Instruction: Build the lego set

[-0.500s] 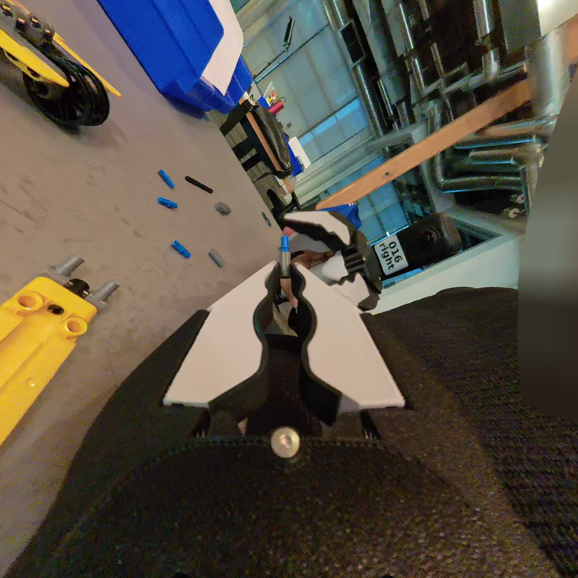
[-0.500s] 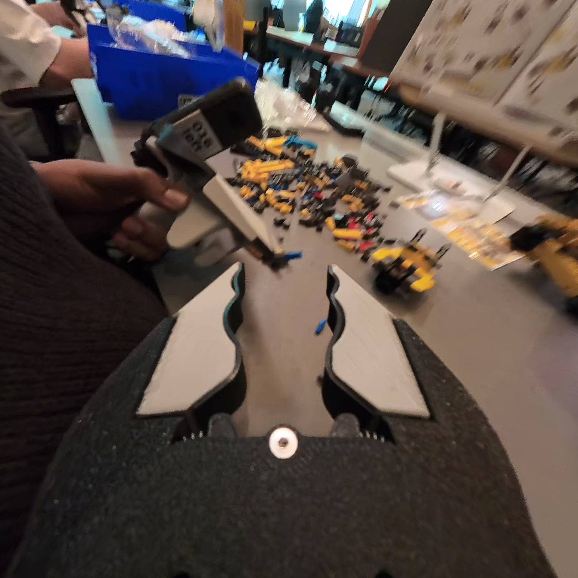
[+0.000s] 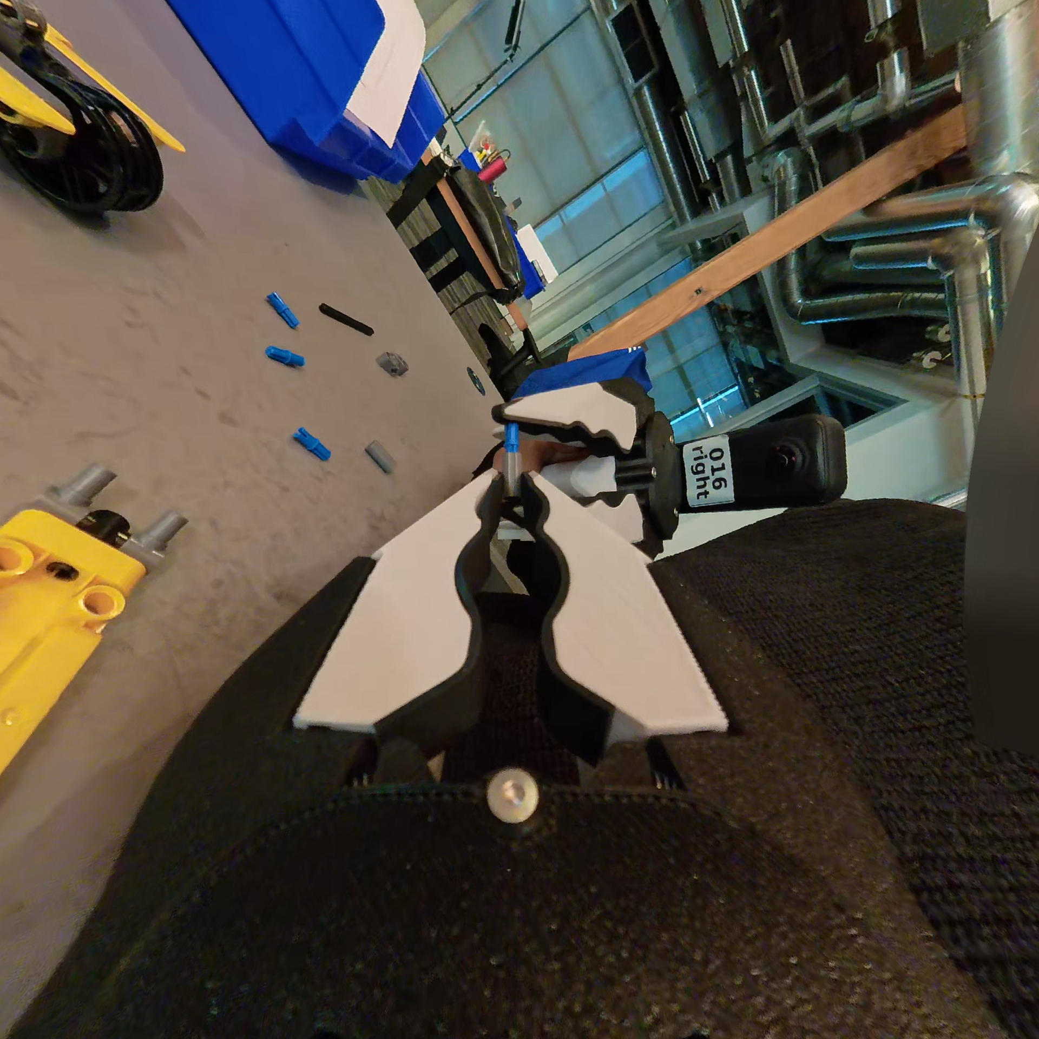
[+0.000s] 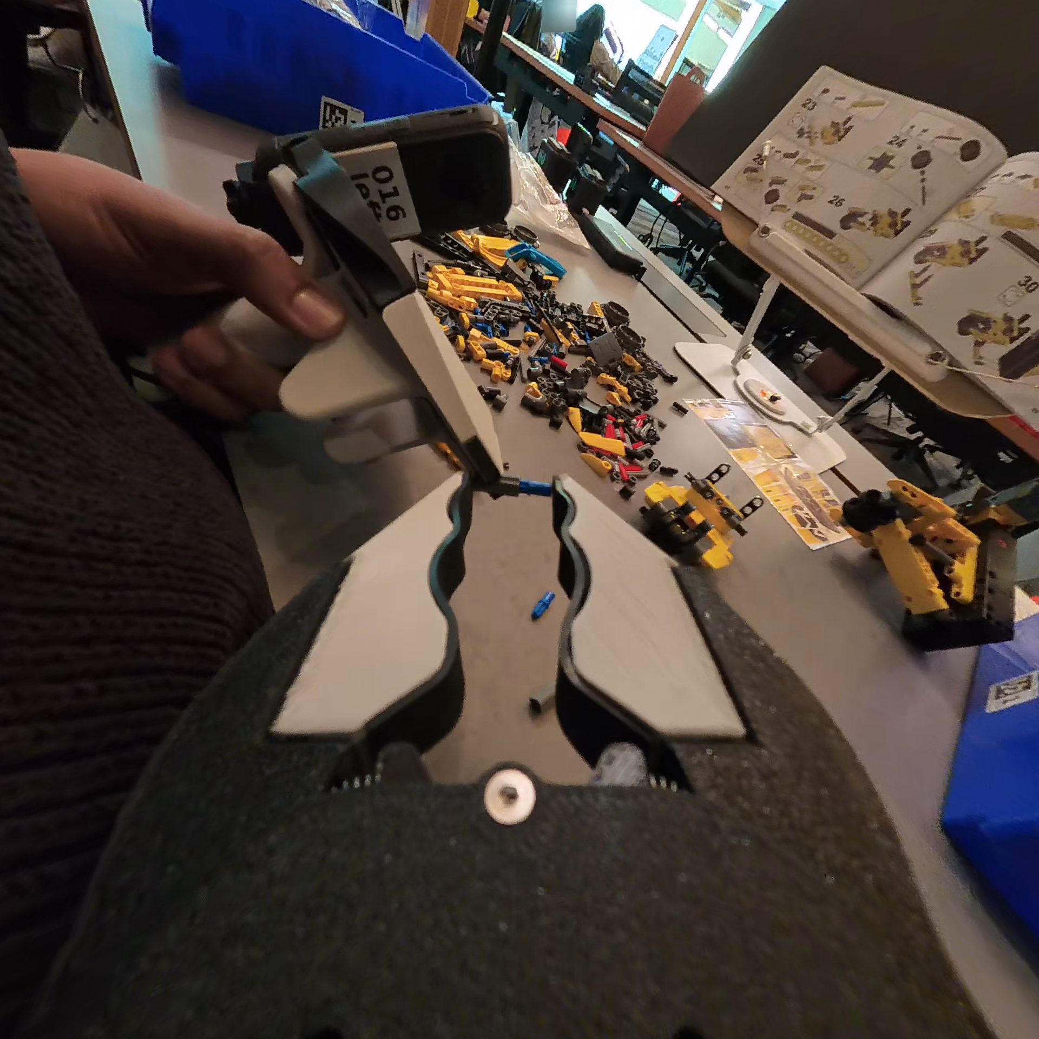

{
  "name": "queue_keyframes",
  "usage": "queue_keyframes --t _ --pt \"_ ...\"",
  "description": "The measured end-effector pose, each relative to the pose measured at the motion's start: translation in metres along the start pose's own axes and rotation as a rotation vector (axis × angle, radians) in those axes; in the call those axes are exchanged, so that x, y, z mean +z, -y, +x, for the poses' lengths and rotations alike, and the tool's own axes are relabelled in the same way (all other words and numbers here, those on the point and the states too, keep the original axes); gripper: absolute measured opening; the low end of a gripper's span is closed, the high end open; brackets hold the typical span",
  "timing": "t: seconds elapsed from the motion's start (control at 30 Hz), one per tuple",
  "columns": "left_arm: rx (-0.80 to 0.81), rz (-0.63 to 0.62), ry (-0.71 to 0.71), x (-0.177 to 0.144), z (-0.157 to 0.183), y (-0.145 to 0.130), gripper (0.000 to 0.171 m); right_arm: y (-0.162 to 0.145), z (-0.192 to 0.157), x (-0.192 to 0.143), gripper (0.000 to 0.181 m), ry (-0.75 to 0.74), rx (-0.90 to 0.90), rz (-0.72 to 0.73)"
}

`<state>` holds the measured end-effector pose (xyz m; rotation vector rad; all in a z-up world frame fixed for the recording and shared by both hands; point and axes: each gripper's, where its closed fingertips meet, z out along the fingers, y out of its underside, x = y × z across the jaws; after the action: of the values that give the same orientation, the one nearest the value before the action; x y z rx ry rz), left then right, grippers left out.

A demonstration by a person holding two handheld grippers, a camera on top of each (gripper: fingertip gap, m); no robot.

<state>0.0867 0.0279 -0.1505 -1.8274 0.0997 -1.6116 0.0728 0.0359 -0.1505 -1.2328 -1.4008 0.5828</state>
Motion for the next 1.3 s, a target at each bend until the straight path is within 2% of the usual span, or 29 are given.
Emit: queue_keyframes --t 0.27,1.0,1.1,1.13,1.17,1.3 --pt "0.023 -0.012 0.004 0.001 0.002 -0.002 0.002 0.000 -0.001 -0.003 0.026 0.048 0.088 -0.006" --pt "0.034 -0.031 0.036 0.001 -0.002 -0.004 0.001 -0.004 -0.007 -0.001 0.024 0.068 0.069 -0.060" --pt "0.000 -0.005 0.006 0.000 0.000 0.000 0.002 0.000 -0.003 -0.001 0.026 0.049 0.100 -0.015" --pt "-0.010 0.005 0.009 -0.001 -0.002 0.002 0.002 0.000 0.001 0.000 0.037 0.017 0.086 -0.016" --pt "-0.014 0.016 0.013 -0.002 -0.003 0.004 0.002 -0.001 0.004 0.000 0.040 -0.009 0.057 -0.023" --pt "-0.026 0.030 0.013 -0.003 -0.004 0.005 0.002 -0.007 -0.001 0.002 0.034 -0.055 -0.100 -0.072"
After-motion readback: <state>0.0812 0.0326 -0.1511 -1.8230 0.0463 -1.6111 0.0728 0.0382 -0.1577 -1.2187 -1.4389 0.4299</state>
